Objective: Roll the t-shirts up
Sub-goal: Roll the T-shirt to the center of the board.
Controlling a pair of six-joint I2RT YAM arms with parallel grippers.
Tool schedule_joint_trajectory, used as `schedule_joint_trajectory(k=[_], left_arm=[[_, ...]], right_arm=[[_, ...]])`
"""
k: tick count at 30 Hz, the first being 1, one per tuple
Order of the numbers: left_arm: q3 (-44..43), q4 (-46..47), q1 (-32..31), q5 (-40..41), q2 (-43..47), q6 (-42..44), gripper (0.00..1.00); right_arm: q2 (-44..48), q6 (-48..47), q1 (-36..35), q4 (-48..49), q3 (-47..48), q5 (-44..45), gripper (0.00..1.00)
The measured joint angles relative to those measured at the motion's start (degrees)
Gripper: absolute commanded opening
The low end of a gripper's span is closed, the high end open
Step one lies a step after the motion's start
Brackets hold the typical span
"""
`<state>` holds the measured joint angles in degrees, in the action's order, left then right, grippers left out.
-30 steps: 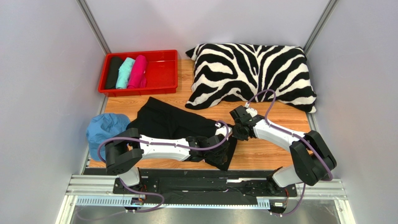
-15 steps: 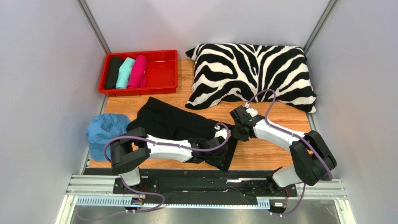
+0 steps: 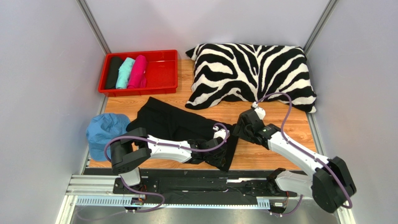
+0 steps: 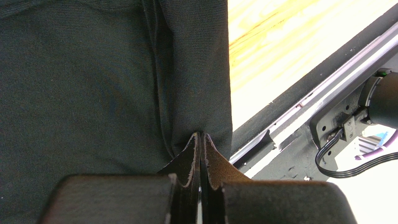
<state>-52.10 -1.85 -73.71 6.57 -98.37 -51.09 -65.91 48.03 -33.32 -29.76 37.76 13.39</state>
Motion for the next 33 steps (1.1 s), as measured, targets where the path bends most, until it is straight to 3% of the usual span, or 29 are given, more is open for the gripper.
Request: schedule_joint_trajectory(k=[6, 15, 33], left_arm=[[0.31, 0.48, 0.0, -0.09, 0.0, -0.46, 0.0], [0.33, 0.59, 0.0, -0.13, 0.0, -0.74, 0.0], [0.31, 0.2, 0.0, -0.13, 0.26, -0.61, 0.01]], right_arm=[[8.79, -0.22, 0.0, 3.52, -7.08, -1.99, 0.53], [16.17, -0.96, -0.98, 8.04, -14.62, -6.54, 0.54], [0.66, -2.75, -2.36, 14.16, -11.82, -7.78, 0.54]])
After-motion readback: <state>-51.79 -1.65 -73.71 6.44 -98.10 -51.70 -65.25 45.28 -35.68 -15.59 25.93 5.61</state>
